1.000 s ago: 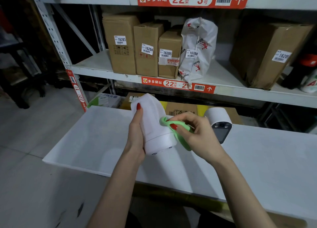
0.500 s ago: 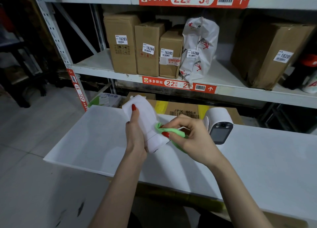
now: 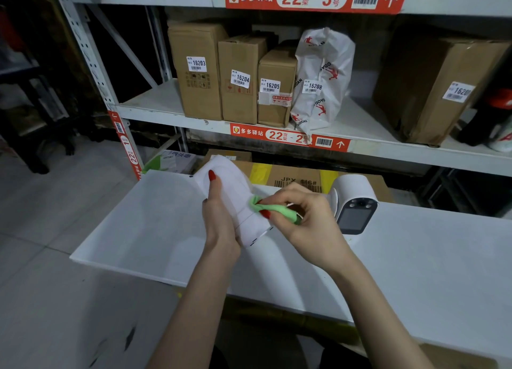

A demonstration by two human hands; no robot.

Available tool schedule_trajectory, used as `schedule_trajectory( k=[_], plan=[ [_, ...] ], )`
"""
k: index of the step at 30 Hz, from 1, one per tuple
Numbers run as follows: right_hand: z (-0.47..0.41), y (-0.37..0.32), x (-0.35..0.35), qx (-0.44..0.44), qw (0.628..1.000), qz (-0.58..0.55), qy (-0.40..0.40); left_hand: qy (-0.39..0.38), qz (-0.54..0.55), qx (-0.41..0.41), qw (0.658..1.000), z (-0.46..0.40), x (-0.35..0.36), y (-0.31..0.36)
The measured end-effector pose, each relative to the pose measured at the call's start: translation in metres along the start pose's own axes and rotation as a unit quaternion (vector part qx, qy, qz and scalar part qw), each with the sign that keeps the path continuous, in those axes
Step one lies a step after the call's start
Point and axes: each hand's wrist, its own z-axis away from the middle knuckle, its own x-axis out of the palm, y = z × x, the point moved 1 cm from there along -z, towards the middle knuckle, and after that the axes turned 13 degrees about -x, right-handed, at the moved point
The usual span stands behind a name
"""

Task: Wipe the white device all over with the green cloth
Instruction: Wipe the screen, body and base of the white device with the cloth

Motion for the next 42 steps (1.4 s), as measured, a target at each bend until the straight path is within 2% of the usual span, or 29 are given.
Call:
schedule_trajectory(
  k=[4, 10, 14, 22, 30, 37, 42],
  plan=[
    [0.000, 0.000, 0.000, -0.008, 1.000, -0.002, -0.014, 0.005, -0.003, 0.002, 1.000, -0.012, -0.003, -0.005],
    [0.000, 0.006, -0.002, 0.010, 0.999, 0.023, 0.048, 0.003, 0.006, 0.033, 0.999, -0.006, -0.001, -0.001],
    [-0.001, 0.012, -0.003, 0.035, 0.996, 0.041, 0.075, -0.025, 0.011, 0.036, 0.999, -0.002, 0.000, 0.000],
    [-0.002, 0.005, -0.007, 0.007, 0.998, -0.037, 0.058, -0.044, 0.027, 0.031, 0.998, 0.004, 0.001, 0.002],
    [-0.002, 0.022, -0.004, 0.095, 0.990, -0.020, 0.106, -0.083, 0.036, 0.027, 0.996, 0.008, 0.001, 0.004],
    [-0.003, 0.005, -0.008, 0.027, 0.993, -0.069, 0.092, -0.092, 0.037, 0.028, 0.995, 0.013, 0.002, 0.004],
    [-0.003, 0.008, -0.009, 0.040, 0.994, -0.055, 0.086, -0.104, 0.037, 0.034, 0.993, 0.014, 0.000, 0.005]
  ],
)
